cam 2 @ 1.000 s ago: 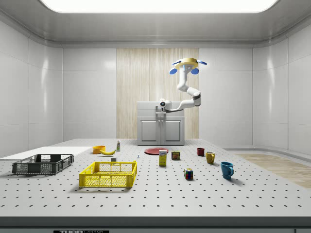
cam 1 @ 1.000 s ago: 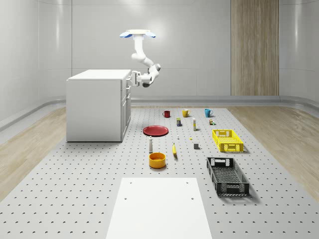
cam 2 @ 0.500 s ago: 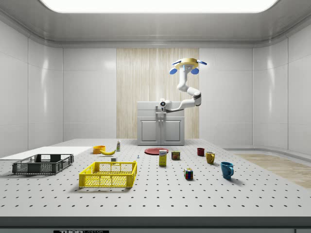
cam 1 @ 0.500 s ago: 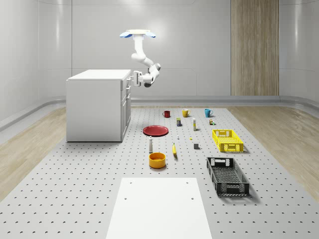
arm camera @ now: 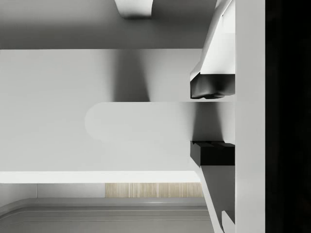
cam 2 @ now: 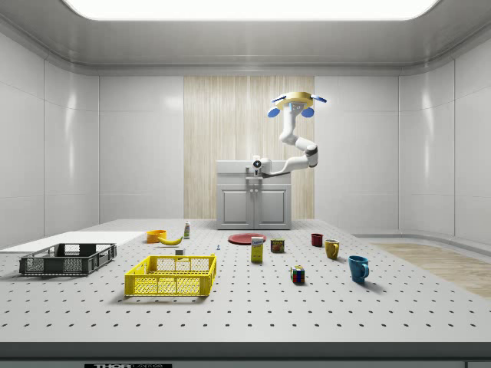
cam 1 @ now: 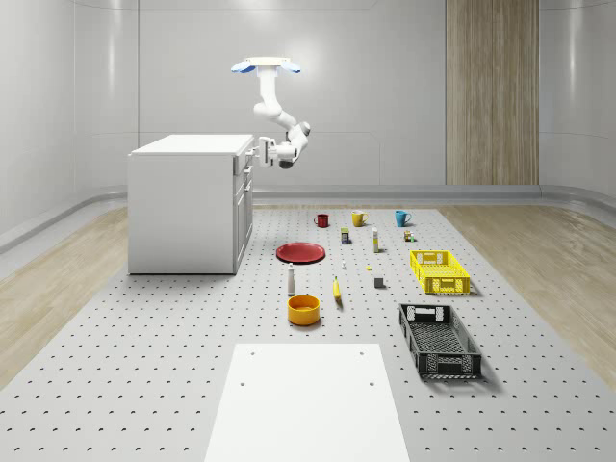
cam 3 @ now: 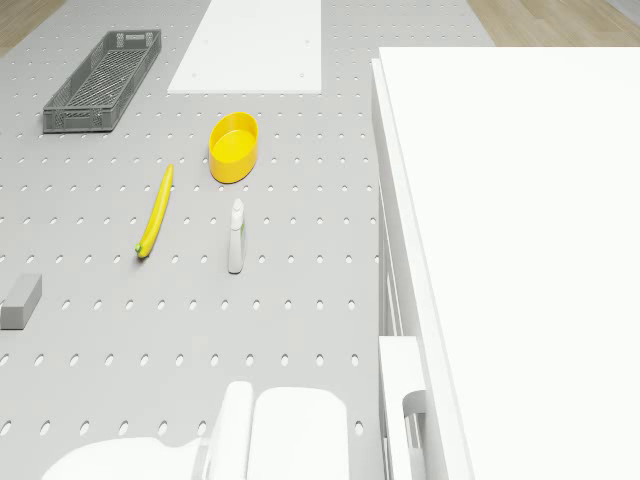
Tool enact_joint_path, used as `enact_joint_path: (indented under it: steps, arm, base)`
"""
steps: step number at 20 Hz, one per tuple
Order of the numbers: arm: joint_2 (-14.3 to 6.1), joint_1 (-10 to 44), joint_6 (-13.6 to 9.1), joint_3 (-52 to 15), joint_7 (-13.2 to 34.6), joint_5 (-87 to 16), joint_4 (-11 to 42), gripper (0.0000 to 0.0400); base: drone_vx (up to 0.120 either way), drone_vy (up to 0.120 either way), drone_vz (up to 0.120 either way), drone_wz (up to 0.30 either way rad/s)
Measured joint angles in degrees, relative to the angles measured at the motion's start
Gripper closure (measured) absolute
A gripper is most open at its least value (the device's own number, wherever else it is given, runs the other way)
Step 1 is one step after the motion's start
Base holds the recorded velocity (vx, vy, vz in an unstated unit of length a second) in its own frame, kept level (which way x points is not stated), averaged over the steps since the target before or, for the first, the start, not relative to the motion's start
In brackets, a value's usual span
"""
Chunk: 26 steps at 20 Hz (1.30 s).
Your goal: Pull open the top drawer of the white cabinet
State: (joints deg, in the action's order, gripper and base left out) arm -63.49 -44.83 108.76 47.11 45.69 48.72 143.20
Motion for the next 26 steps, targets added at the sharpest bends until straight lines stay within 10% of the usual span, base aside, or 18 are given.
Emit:
enact_joint_path:
  steps: [3,23,26]
  arm:
    - [-1.53,-0.78,0.39,0.26,1.48,-2.39,-0.37,0.0238]
    - [-2.27,-0.43,-3.32,4.11,2.03,-4.98,-2.72,0.0282]
    - [-5.20,-2.01,-2.99,4.42,7.67,-8.84,-3.73,0.0221]
  base:
    - [0.000,0.000,0.000,0.000]
    - [0.000,0.000,0.000,0.000]
    - [0.000,0.000,0.000,0.000]
